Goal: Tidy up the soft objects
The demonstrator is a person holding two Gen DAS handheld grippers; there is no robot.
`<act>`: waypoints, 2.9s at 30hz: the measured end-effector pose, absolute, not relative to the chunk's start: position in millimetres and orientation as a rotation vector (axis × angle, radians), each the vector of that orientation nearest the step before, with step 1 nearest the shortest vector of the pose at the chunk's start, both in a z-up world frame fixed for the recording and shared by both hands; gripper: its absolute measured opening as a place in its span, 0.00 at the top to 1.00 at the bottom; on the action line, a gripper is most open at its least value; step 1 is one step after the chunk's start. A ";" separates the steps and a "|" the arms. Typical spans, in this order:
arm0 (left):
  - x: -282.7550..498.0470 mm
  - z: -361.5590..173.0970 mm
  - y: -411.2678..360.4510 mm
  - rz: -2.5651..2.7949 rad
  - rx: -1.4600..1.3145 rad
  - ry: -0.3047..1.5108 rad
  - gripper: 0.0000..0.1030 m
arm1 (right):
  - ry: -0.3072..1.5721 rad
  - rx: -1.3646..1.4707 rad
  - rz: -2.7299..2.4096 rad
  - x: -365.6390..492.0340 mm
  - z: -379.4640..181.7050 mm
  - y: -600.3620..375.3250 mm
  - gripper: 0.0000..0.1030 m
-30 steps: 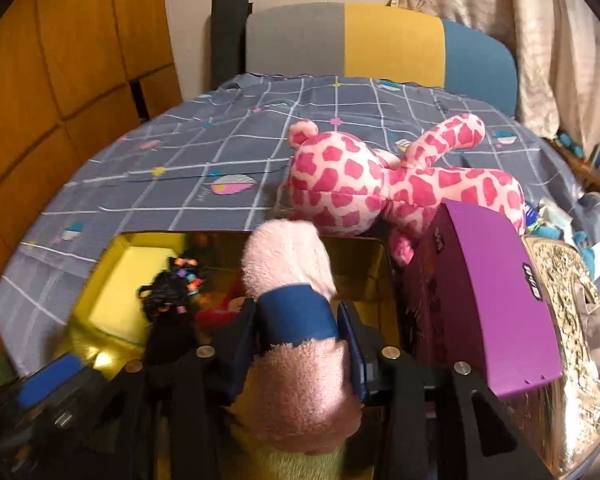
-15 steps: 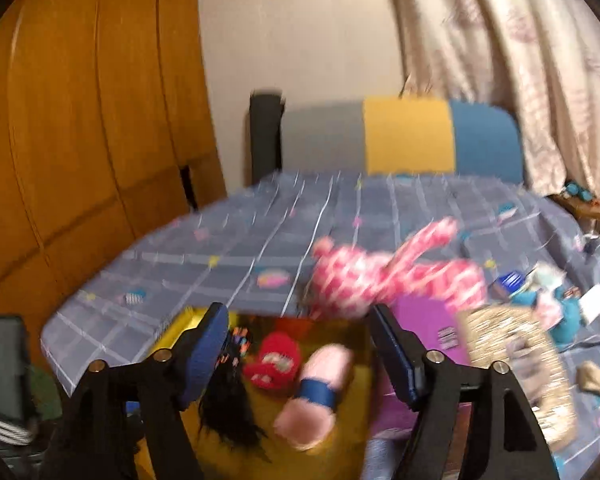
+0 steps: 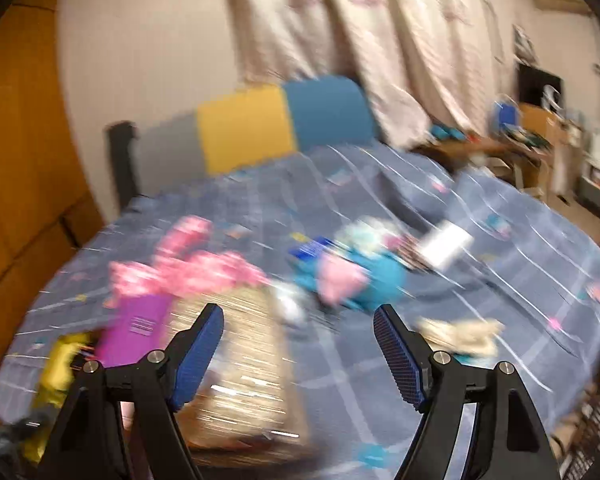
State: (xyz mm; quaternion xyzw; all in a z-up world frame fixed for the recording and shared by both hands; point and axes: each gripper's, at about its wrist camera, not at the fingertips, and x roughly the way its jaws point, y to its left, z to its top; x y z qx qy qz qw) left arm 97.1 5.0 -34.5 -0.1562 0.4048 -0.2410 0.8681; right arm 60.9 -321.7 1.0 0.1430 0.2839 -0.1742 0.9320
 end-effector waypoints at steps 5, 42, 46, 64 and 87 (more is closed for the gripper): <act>86.5 -28.6 -39.6 -0.587 -0.232 0.856 0.56 | 0.689 0.441 -0.457 36.1 -45.2 -390.3 0.24; 107.6 35.4 -276.7 -0.814 -0.112 0.927 0.49 | 0.608 0.499 -0.424 60.6 -123.7 -493.1 0.53; 135.9 25.9 -309.2 -0.768 -0.166 0.989 0.39 | 0.594 0.497 -0.431 60.9 -128.0 -492.5 0.53; 238.1 -66.0 -377.1 -0.387 -0.402 1.249 0.29 | 0.552 0.522 -0.403 55.7 -134.5 -495.4 0.53; 245.9 -66.4 -408.9 -0.469 -0.134 1.090 0.98 | 0.546 0.535 -0.391 54.6 -136.4 -498.2 0.53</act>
